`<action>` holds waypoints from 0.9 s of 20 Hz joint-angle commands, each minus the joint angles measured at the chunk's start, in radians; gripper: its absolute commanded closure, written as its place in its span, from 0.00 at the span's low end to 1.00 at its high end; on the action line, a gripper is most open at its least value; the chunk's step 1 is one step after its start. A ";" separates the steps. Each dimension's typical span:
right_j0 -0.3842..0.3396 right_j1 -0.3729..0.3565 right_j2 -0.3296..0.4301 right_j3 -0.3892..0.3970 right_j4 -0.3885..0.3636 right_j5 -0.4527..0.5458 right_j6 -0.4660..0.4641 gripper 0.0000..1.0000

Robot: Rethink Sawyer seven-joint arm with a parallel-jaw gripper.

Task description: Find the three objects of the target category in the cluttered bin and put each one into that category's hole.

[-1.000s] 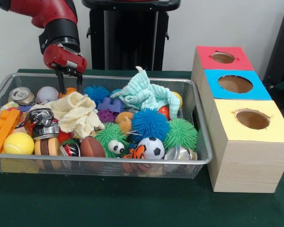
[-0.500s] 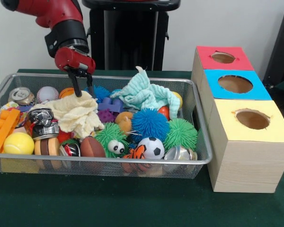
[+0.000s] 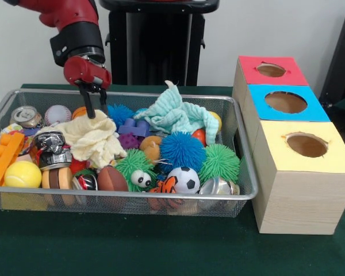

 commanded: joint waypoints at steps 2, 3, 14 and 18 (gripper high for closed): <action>0.004 0.010 0.021 -0.123 -0.047 0.116 -0.004 0.00; 0.009 0.019 0.015 -0.129 -0.049 0.137 -0.006 0.00; 0.068 0.104 0.030 -0.204 -0.219 0.313 0.127 0.00; 0.061 0.086 0.048 -0.199 -0.220 0.302 0.128 0.00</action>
